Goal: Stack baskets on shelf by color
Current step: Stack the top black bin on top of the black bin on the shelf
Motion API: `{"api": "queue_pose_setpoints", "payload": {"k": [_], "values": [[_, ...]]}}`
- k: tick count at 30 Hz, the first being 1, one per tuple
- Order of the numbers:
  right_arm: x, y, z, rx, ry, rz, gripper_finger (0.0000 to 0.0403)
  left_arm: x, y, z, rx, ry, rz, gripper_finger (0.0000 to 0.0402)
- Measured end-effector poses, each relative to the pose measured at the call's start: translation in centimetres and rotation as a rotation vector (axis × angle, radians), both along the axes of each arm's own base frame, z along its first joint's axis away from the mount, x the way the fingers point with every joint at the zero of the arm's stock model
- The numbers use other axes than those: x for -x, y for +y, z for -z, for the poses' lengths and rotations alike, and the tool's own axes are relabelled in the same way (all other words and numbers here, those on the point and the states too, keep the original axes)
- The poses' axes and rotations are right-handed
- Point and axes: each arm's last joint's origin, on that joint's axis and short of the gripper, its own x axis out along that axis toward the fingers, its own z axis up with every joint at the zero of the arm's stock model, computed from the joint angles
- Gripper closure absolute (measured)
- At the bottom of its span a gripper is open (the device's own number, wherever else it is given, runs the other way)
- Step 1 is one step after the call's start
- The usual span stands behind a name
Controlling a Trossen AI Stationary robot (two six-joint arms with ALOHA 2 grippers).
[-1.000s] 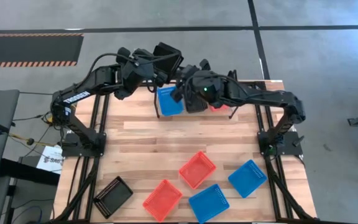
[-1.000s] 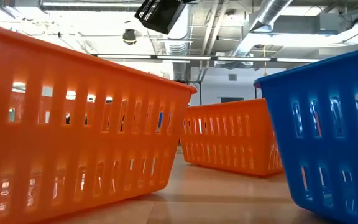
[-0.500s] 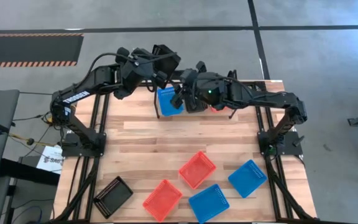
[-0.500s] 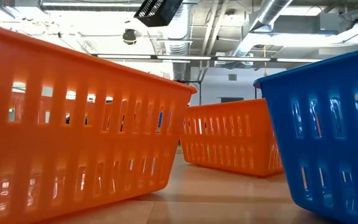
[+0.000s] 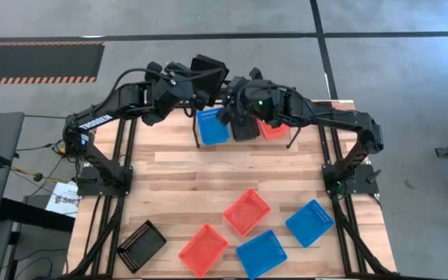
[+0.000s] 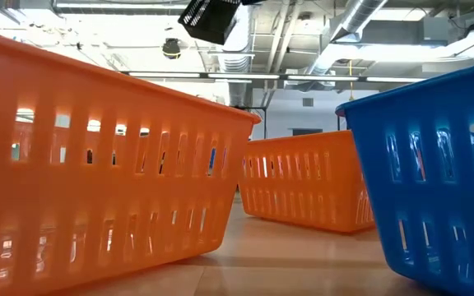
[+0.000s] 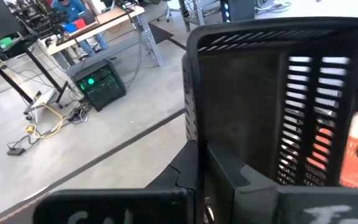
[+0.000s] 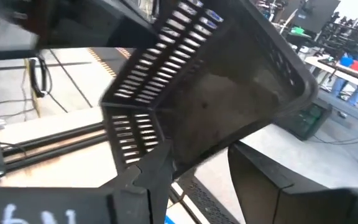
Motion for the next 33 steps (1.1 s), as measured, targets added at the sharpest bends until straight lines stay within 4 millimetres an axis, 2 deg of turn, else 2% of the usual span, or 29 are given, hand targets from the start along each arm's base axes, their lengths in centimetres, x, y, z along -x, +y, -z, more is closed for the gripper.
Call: {"api": "queue_pose_setpoints", "payload": {"k": [4,7,9,12,13,20,27,33], "values": [[0.0,-0.3,0.0,0.019,0.015,-0.002,0.0235,0.0,0.0,0.0,-0.005,0.0,-0.007,0.0401],[0.0,-0.3,0.0,0.018,0.015,-0.004,0.0255,0.0,0.0,0.0,-0.006,0.0,-0.01,0.0401],[0.0,-0.3,0.0,0.018,0.017,-0.003,0.0288,0.0,0.0,0.0,-0.011,0.001,-0.016,0.0401],[0.1,-0.5,0.2,0.017,0.041,0.001,0.0369,0.0,0.0,-0.1,-0.015,-0.008,-0.017,0.0401],[0.2,-0.6,0.3,0.018,0.06,0.004,0.0385,-0.1,0.0,-0.2,-0.015,-0.012,-0.009,0.0401],[0.6,-1.7,1.0,-0.017,0.111,0.042,0.0399,-0.4,0.0,-0.4,-0.032,-0.001,0.031,0.039],[0.6,-1.6,1.0,-0.015,0.118,0.037,0.0401,-0.8,0.1,-1.0,-0.098,0.026,0.063,0.0361],[0.6,-1.6,1.1,-0.016,0.132,0.035,0.0395,-0.8,0.0,-0.8,-0.062,0.028,0.104,0.0351]]}}
